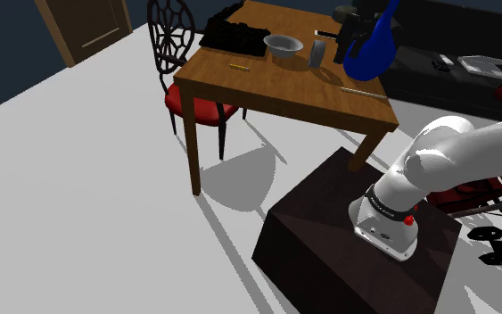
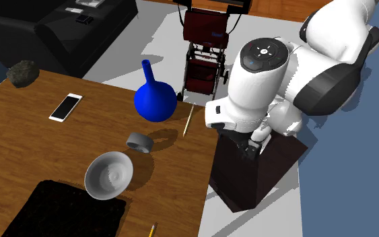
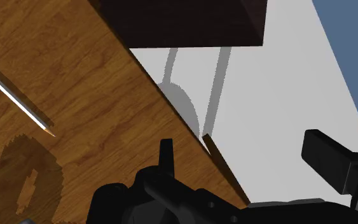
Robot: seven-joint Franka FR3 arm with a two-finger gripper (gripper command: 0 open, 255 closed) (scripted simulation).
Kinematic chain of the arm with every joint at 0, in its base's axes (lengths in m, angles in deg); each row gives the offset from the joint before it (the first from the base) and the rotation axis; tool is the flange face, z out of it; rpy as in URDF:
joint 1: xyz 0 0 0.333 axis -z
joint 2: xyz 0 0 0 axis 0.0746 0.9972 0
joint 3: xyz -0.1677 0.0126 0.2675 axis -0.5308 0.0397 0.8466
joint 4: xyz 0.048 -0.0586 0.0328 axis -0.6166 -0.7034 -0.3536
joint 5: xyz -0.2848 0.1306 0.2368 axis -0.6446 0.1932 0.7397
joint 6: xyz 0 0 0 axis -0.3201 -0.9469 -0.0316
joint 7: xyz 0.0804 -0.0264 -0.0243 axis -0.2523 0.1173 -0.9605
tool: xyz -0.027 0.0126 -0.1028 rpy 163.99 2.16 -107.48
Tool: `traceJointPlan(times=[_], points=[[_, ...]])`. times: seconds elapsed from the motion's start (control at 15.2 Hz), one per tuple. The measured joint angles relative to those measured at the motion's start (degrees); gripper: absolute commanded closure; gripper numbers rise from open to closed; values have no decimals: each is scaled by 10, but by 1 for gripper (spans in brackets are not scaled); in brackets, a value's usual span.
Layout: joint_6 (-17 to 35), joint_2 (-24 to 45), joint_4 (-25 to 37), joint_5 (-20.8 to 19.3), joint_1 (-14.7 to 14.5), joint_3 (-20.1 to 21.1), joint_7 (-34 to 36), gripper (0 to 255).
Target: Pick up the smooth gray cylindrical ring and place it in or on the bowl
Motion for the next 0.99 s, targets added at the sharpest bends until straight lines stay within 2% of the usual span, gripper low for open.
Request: traceJointPlan(times=[0.26,0.99], points=[[37,21,-2,-7,15,-7,11,0],[224,153,19,-39,88,-49,72,0]])
